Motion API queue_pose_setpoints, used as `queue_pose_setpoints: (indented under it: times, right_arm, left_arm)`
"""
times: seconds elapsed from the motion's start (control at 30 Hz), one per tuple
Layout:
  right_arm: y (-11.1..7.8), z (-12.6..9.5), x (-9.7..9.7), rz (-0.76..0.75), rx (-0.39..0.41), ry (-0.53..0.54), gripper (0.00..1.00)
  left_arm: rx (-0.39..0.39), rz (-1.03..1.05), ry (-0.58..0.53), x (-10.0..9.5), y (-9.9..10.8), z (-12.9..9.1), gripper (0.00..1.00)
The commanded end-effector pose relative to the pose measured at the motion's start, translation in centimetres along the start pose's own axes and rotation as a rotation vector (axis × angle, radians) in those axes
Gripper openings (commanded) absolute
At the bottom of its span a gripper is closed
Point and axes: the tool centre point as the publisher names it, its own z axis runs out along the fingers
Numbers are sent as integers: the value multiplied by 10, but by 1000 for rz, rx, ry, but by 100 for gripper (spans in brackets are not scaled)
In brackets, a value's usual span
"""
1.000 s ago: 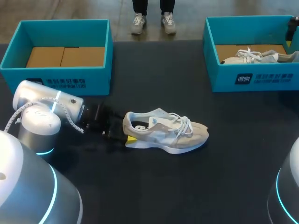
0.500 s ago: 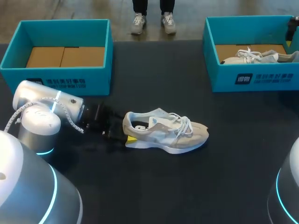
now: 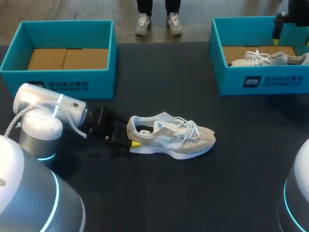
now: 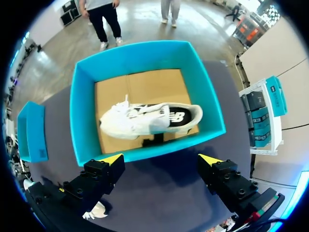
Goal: Take the shoe out of the shoebox, open the shoe tongue, remove and reinsert the insole, then place the shoe into the shoebox
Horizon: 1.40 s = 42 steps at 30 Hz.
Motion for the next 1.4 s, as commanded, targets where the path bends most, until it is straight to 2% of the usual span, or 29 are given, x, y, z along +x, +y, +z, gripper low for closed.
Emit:
queue_pose_setpoints:
  times: [0.03, 0.33, 0.5, 0.77, 0.97, 1.4]
  right_arm:
    - [-3, -3, 25, -9, 12, -17, 100]
    - [-27, -6, 66, -47, 5, 3, 100]
    - [-48, -8, 88, -63, -4, 17, 100]
    - [-79, -9, 111, -94, -4, 49, 100]
    - [-93, -9, 122, -152, 33, 72, 100]
    - [-94, -8, 122, -176, 49, 77, 100]
  left_arm:
    - [0, 0, 0, -1, 2, 0, 0]
    - [0, 0, 0, -1, 2, 0, 0]
    - [0, 0, 0, -1, 2, 0, 0]
    - [0, 0, 0, -1, 2, 0, 0]
    - [0, 0, 0, -1, 2, 0, 0]
    - [0, 0, 0, -1, 2, 0, 0]
